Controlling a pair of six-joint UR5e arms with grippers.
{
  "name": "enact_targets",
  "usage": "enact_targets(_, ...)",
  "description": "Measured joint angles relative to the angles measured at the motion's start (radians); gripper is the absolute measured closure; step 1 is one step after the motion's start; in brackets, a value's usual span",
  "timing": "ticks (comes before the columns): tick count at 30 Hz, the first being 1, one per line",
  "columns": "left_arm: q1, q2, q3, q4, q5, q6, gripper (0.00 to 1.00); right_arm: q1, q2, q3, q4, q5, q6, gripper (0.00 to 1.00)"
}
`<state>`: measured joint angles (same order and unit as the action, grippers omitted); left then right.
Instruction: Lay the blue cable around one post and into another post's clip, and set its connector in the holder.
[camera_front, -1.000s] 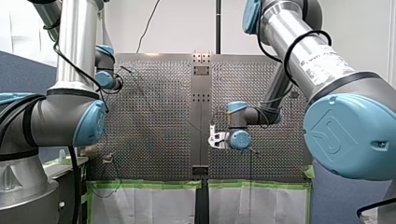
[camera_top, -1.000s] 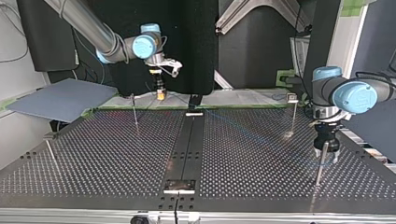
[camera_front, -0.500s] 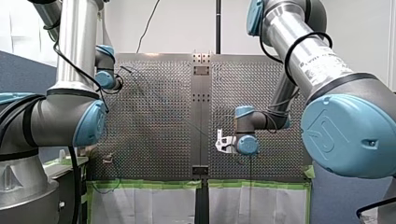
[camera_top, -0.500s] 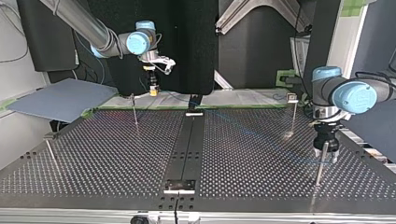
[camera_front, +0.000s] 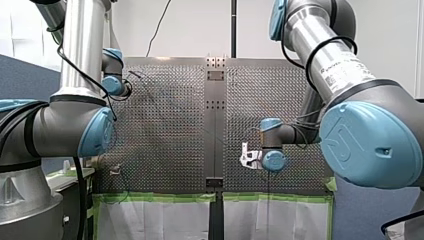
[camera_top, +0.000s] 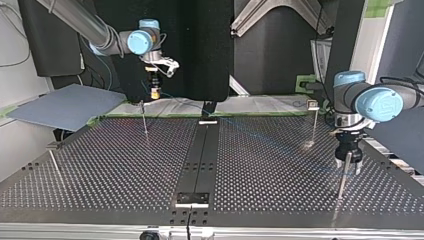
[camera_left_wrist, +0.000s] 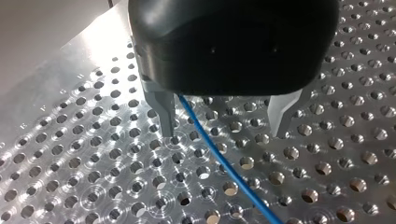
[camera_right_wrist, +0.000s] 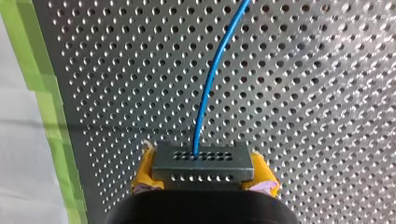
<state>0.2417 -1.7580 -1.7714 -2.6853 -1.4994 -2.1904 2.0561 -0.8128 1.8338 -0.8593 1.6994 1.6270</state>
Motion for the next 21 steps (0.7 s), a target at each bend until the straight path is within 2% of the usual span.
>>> enact_targets(10,0.0,0.001,0.0,0.0,0.0,0.0,0.0,-0.041,0.013,0.016,-0.01,-0.001,-0.003,1.0)
enact_targets(17,0.002,0.001,0.0,0.002,0.0,0.0,0.0,-0.069,0.078,0.018,-0.017,0.003,-0.01,1.0)
enact_targets(21,0.004,0.001,0.0,0.002,0.0,0.0,0.0,-0.085,0.097,0.019,-0.024,0.004,-0.011,1.0)
